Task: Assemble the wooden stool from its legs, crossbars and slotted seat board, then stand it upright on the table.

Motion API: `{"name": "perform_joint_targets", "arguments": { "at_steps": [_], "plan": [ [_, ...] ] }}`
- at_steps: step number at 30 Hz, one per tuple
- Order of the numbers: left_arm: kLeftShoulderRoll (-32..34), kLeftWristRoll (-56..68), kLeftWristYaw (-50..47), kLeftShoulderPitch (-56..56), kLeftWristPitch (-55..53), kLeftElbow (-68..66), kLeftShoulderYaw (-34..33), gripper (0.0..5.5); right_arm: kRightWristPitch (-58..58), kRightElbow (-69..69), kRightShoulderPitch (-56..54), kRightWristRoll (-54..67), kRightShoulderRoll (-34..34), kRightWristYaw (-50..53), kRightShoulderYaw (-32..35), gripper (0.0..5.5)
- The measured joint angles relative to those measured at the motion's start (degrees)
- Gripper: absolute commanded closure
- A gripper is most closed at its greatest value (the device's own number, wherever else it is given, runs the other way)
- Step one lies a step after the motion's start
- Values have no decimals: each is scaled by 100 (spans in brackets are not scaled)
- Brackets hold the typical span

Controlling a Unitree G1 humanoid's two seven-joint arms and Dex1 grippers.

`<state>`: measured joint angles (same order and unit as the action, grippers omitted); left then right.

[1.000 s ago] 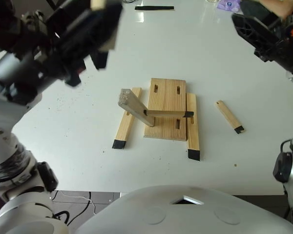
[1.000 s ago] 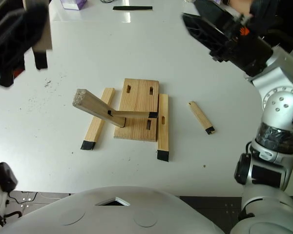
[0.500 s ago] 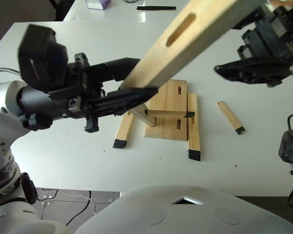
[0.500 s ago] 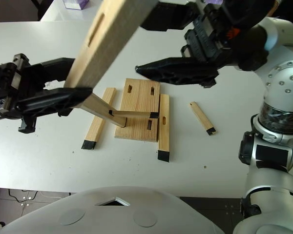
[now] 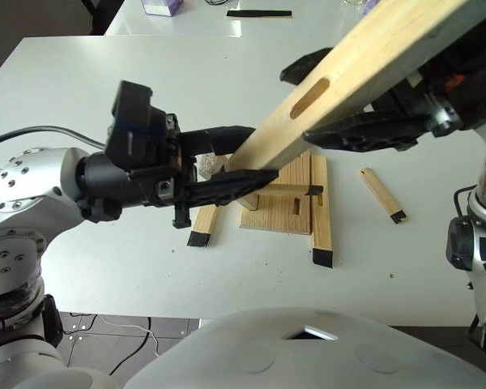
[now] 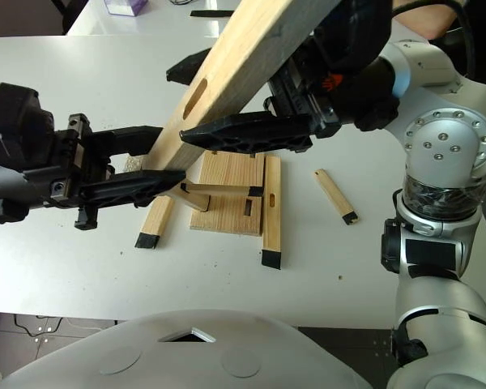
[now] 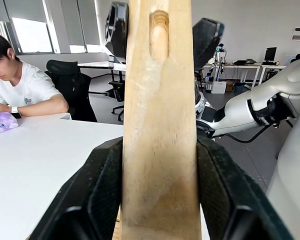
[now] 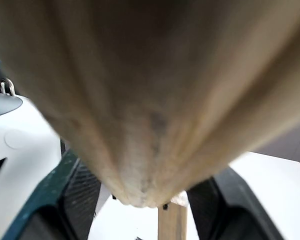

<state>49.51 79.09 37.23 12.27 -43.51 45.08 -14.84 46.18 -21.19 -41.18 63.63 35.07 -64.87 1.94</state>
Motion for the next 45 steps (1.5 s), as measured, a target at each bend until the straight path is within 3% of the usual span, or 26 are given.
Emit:
{"name": "perform_joint_targets", "arguments": {
  "at_steps": [11, 12, 21, 29, 33, 37, 42, 45],
  "plan": [
    [-1, -406, 52, 115, 8, -48, 203, 349, -775, 193, 295, -487, 170, -475, -204, 344],
    [-1, -411, 50, 124, 2, -50, 211, 313, -796, 193, 313, -492, 179, -480, -204, 344],
    [-140, 71, -678, 764, 100, -507, 174, 190, -754, 234, 403, -735, 317, -115, 103, 347],
    [-447, 770, -1432, 1221, 325, -918, -13, 186, -957, 861, 134, -912, 461, 30, 735, 347],
    [-414, 1053, -1773, 1404, 473, -1336, -471, 186, -1380, 1143, 406, -1665, 1087, -327, 823, 347],
    [-182, 172, -1686, 1026, 518, -1572, -695, 186, -1959, 1207, 1290, -2410, 1485, -880, 634, 347],
    [-229, -1555, -1249, 134, 618, -1176, 242, 186, -2456, 931, 2080, -2944, 1388, -1060, 99, 348],
    [-270, -1997, -1003, -34, 689, -1090, 456, 186, -2643, 676, 2468, -3113, 1355, -1123, -96, 348]
  ]
}}
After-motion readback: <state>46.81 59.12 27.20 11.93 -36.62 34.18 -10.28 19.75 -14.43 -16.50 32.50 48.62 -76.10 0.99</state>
